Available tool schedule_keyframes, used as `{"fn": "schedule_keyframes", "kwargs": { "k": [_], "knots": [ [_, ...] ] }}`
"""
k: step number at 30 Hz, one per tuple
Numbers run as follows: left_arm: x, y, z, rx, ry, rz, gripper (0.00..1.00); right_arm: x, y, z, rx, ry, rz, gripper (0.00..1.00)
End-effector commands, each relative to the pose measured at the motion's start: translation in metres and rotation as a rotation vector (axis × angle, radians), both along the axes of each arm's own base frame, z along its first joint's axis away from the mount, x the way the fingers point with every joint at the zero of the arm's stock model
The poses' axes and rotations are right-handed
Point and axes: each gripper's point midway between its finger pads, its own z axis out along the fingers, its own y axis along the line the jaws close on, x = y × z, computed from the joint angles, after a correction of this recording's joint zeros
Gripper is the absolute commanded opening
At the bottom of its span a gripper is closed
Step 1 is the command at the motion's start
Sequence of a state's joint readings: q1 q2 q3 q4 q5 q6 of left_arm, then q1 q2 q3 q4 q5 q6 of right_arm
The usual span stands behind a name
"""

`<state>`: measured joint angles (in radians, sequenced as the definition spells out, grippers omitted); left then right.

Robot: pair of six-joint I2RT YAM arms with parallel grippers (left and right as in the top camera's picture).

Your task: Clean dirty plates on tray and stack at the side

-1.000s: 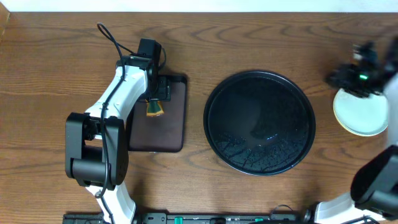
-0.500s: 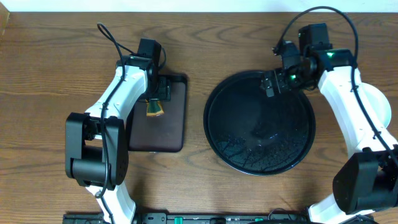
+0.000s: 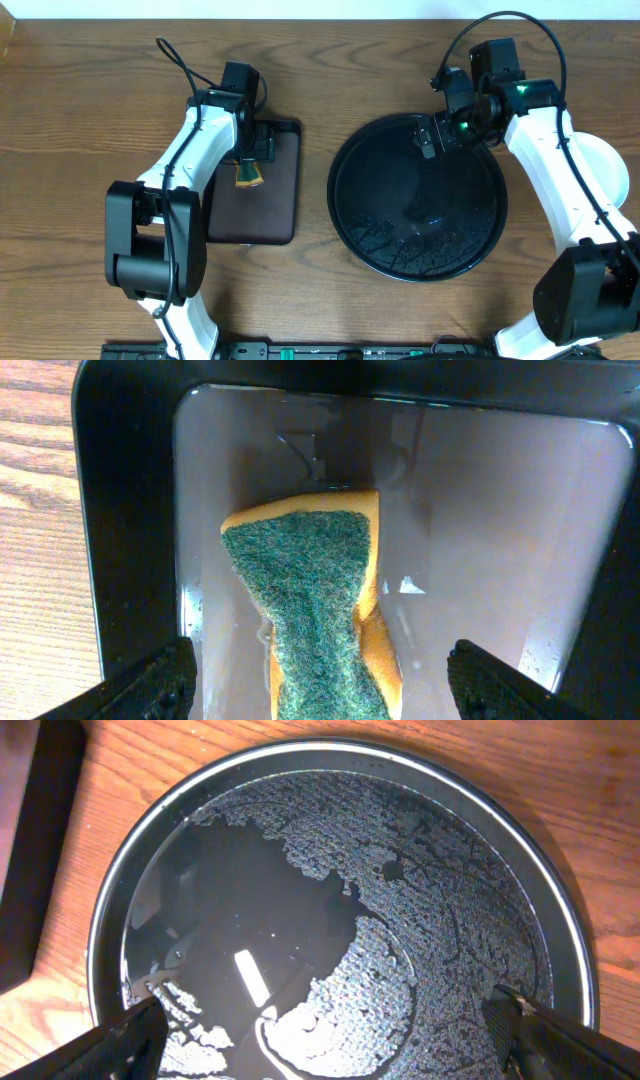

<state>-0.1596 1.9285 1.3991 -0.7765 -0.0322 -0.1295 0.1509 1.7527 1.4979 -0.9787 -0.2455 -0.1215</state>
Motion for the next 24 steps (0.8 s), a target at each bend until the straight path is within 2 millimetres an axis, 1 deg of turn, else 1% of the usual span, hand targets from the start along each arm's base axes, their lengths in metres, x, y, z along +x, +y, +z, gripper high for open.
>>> {"fn": "schedule_keyframes", "kwargs": {
  "k": [1, 6, 8, 10, 12, 13, 15, 17, 18, 19, 21, 23, 24],
  "knots": [
    [-0.002, 0.002, -0.006, 0.009, 0.015, -0.003, 0.81, 0.002, 0.003, 0.011, -0.005, -0.035, 0.021, 0.99],
    [-0.002, 0.002, -0.006, 0.009, 0.015, -0.003, 0.81, 0.000, 0.003, 0.009, -0.006, -0.028, 0.022, 0.99],
    [-0.002, 0.002, -0.006, 0.009, 0.015, -0.003, 0.81, 0.000, 0.003, 0.012, -0.005, -0.035, 0.021, 0.99],
    [-0.002, 0.002, -0.006, 0.009, 0.015, -0.003, 0.81, -0.002, 0.003, 0.021, -0.001, -0.059, 0.021, 0.99],
    [-0.002, 0.002, -0.006, 0.009, 0.015, -0.003, 0.81, -0.004, 0.002, 0.039, 0.006, -0.106, 0.021, 0.99],
    [-0.002, 0.002, -0.006, 0.009, 0.015, -0.003, 0.81, -0.009, 0.002, 0.063, 0.016, -0.170, 0.020, 0.99],
    [-0.002, 0.002, -0.006, 0.009, 0.015, -0.003, 0.81, -0.019, 0.000, 0.097, 0.029, -0.261, 0.020, 0.99],
    [-0.002, 0.002, -0.006, 0.009, 0.015, -0.003, 0.81, -0.034, -0.003, 0.135, 0.043, -0.369, 0.018, 0.99],
    [-0.002, 0.002, -0.006, 0.009, 0.015, -0.003, 0.81, -0.042, -0.009, 0.153, 0.029, -0.427, 0.004, 0.99],
    [-0.002, 0.002, -0.006, 0.009, 0.015, -0.003, 0.81, -0.049, -0.020, 0.170, -0.006, -0.486, -0.028, 0.99],
    [-0.002, 0.002, -0.006, 0.009, 0.015, -0.003, 0.81, -0.066, -0.045, 0.212, -0.083, -0.647, -0.115, 0.99],
    [-0.002, 0.002, -0.006, 0.009, 0.015, -0.003, 0.81, -0.083, -0.059, 0.245, -0.106, -0.788, -0.172, 0.99],
    [-0.002, 0.002, -0.006, 0.009, 0.015, -0.003, 0.81, -0.097, -0.069, 0.262, -0.116, -0.876, -0.213, 0.99]
  ]
}}
